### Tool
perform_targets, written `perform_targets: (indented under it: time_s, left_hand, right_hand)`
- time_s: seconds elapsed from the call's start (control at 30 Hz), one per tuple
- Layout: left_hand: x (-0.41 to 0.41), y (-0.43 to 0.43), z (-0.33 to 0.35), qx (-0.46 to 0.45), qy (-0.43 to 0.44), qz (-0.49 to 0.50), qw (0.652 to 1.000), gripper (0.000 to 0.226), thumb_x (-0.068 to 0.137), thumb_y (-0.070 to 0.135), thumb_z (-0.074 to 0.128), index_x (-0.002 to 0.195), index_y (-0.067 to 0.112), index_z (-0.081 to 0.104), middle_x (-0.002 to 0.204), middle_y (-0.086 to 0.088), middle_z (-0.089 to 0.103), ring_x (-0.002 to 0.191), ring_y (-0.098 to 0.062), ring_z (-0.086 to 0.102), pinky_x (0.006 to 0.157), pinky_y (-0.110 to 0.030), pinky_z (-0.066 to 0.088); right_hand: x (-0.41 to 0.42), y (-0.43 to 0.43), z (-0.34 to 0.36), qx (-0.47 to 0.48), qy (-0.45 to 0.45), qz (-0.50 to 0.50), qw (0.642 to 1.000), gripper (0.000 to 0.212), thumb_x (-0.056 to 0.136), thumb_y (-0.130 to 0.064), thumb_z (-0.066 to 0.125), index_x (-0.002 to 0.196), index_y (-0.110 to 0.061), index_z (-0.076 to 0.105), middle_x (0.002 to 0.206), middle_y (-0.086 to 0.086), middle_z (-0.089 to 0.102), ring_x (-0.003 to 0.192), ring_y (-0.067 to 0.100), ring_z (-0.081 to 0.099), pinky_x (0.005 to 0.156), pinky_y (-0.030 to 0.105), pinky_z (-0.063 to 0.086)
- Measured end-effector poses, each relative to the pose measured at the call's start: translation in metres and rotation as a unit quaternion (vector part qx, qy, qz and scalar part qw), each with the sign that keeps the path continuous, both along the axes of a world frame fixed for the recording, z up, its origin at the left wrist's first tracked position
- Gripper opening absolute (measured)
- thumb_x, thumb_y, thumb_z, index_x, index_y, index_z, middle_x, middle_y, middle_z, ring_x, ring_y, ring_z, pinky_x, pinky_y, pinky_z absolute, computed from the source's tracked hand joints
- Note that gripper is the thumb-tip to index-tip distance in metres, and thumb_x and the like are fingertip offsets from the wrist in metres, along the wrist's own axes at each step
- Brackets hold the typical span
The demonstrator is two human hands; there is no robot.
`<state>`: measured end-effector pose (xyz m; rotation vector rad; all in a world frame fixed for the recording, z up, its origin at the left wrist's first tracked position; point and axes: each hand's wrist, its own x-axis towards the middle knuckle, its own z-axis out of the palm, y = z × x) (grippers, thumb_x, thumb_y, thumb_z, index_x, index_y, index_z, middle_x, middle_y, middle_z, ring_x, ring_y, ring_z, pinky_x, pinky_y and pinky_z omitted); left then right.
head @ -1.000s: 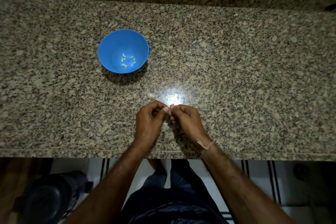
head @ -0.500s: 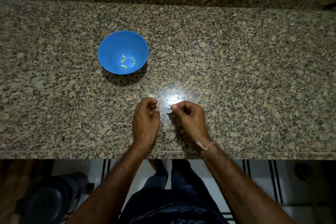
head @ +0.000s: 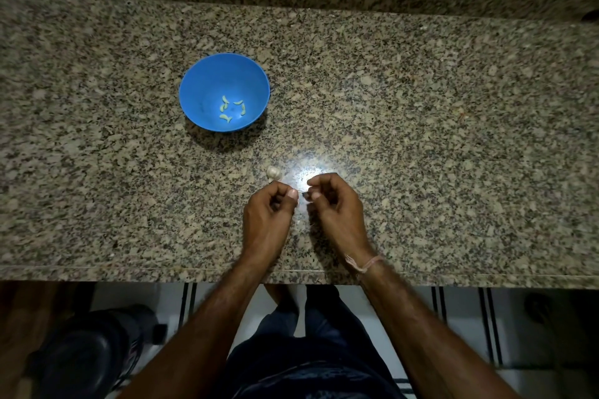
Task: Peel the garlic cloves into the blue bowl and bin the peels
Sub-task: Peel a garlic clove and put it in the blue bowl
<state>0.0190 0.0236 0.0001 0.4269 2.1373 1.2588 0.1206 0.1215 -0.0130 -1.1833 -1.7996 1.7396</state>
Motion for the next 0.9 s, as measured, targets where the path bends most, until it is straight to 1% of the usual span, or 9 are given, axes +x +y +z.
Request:
perform_targets:
  time_s: [0.07,0.2,0.37,0.43,0.5,0.57,0.67,0.8,0.9]
  left_hand:
    - [-0.001,-0.001,0.000,0.005,-0.006,0.009,1.000,0.019,0.101,0.032,0.063,0.087,0.024,0.073,0.081,0.006,0.074,0.081,-0.014,0.070,0.078,-0.041,0.059]
    - [0.000,-0.001,-0.001,-0.007,0.006,-0.002,1.000,0.025,0.102,0.036,0.061,0.086,0.023,0.074,0.078,0.006,0.074,0.076,-0.011,0.070,0.071,-0.035,0.057]
    - [-0.007,-0.010,0.000,-0.085,0.094,0.029,0.992,0.022,0.103,0.035,0.060,0.085,0.024,0.065,0.071,0.011,0.063,0.062,-0.002,0.054,0.053,-0.023,0.034]
    - [-0.017,-0.022,-0.003,-0.107,0.138,0.046,0.984,0.009,0.102,0.031,0.063,0.093,0.027,0.066,0.079,0.015,0.063,0.070,0.003,0.056,0.055,-0.021,0.033]
    - [-0.026,-0.031,-0.012,-0.107,0.163,0.046,0.980,0.002,0.098,0.026,0.068,0.097,0.027,0.067,0.086,0.013,0.065,0.077,-0.005,0.061,0.059,-0.022,0.037]
    - [-0.028,-0.036,-0.018,-0.100,0.187,0.028,0.977,0.014,0.094,0.020,0.074,0.104,0.023,0.065,0.098,0.007,0.062,0.084,-0.014,0.062,0.065,-0.026,0.044]
    - [-0.017,-0.036,-0.016,-0.069,0.217,0.011,0.974,0.026,0.091,0.017,0.077,0.111,0.020,0.060,0.108,0.004,0.053,0.090,-0.011,0.058,0.070,-0.028,0.050]
    - [0.004,-0.028,-0.020,-0.046,0.209,-0.072,0.974,0.029,0.091,0.018,0.077,0.116,0.018,0.062,0.109,0.006,0.052,0.095,-0.011,0.058,0.071,-0.024,0.054]
    - [0.008,-0.020,-0.025,-0.063,0.210,-0.095,0.971,0.039,0.089,0.018,0.079,0.123,0.016,0.060,0.116,0.000,0.054,0.102,-0.016,0.058,0.077,-0.036,0.055]
  right_hand:
    - [0.001,0.002,0.002,-0.021,0.023,0.024,0.999,0.015,0.100,-0.009,0.066,0.110,-0.017,0.073,0.106,0.000,0.075,0.103,0.019,0.071,0.092,0.040,0.061]
    - [-0.004,-0.001,0.000,-0.038,0.032,0.032,0.998,0.005,0.096,-0.013,0.074,0.101,-0.012,0.076,0.097,0.006,0.078,0.096,0.026,0.075,0.090,0.050,0.062]
    - [-0.001,0.003,-0.007,0.007,-0.025,-0.009,1.000,0.018,0.096,-0.001,0.068,0.105,-0.014,0.077,0.103,-0.002,0.078,0.100,0.012,0.074,0.092,0.029,0.060]
    - [0.003,0.007,-0.010,0.026,-0.044,-0.008,0.999,0.020,0.095,0.001,0.068,0.105,-0.013,0.078,0.103,-0.004,0.078,0.099,0.008,0.073,0.091,0.023,0.058]
    - [0.005,0.007,-0.012,0.037,-0.061,-0.002,0.997,0.022,0.095,0.003,0.068,0.106,-0.012,0.078,0.105,-0.004,0.078,0.101,0.005,0.073,0.094,0.024,0.059]
    - [0.006,0.006,-0.012,0.046,-0.064,0.001,0.997,0.025,0.094,0.005,0.067,0.110,-0.011,0.077,0.108,-0.003,0.077,0.102,0.005,0.073,0.096,0.026,0.059]
    - [0.012,0.006,-0.008,0.069,-0.061,-0.006,0.996,0.029,0.094,0.006,0.067,0.117,-0.011,0.075,0.112,-0.003,0.075,0.105,0.006,0.072,0.094,0.024,0.059]
    - [0.025,0.004,-0.003,0.164,-0.107,0.031,0.980,0.038,0.092,0.006,0.071,0.127,-0.009,0.070,0.117,-0.004,0.064,0.106,0.003,0.064,0.093,0.007,0.050]
    - [0.028,-0.004,-0.002,0.212,-0.131,0.065,0.966,0.038,0.095,0.006,0.068,0.131,-0.007,0.065,0.111,-0.001,0.057,0.099,0.008,0.060,0.085,0.000,0.043]
